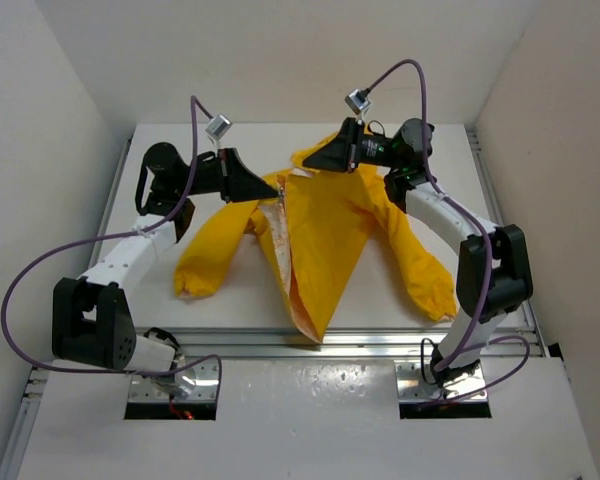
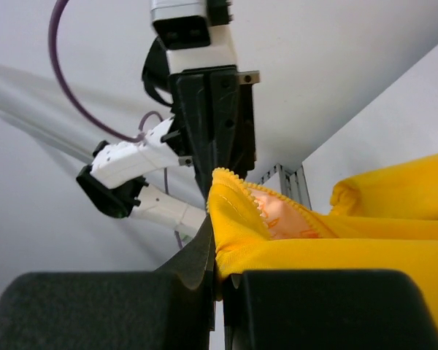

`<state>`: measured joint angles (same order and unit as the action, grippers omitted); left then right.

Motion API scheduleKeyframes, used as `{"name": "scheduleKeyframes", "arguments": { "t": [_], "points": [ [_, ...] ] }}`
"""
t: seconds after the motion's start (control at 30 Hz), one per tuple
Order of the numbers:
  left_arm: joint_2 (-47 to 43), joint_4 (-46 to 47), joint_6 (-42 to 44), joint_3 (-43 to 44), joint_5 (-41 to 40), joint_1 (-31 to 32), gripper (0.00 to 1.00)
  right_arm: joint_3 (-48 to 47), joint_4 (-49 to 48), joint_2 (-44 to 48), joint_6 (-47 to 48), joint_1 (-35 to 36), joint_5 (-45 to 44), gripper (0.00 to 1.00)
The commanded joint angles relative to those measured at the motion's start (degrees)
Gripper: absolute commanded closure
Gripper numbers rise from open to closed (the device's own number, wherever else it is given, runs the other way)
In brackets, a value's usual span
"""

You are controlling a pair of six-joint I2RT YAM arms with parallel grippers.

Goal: Zip up the jacket

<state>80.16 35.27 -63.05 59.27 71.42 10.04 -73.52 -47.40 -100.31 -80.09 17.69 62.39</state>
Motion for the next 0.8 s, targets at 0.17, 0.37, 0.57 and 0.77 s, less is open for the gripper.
{"name": "scheduleKeyframes", "arguments": {
  "t": [0.17,0.37,0.57,0.77],
  "points": [
    [-1.0,1.6,-2.0,3.0,1.4,-0.6,1.00,4.7,-11.1,5.9,-2.8,1.4,3.8,1.00],
    [-1.6,-1.7,1.6,5.4,2.6,2.3,1.00,8.1,-9.3,8.0,0.0,3.6,5.6,1.00],
    [-2.6,-7.8,6.5,5.9,3.8,3.0,1.00,6.3,-7.7,7.6,1.0,4.6,6.9,1.00],
    [-3.2,-9.2,8.5,5.9,4.9,3.0,1.00,6.1,-7.4,6.8,0.7,4.2,6.4,1.00]
  ]
}}
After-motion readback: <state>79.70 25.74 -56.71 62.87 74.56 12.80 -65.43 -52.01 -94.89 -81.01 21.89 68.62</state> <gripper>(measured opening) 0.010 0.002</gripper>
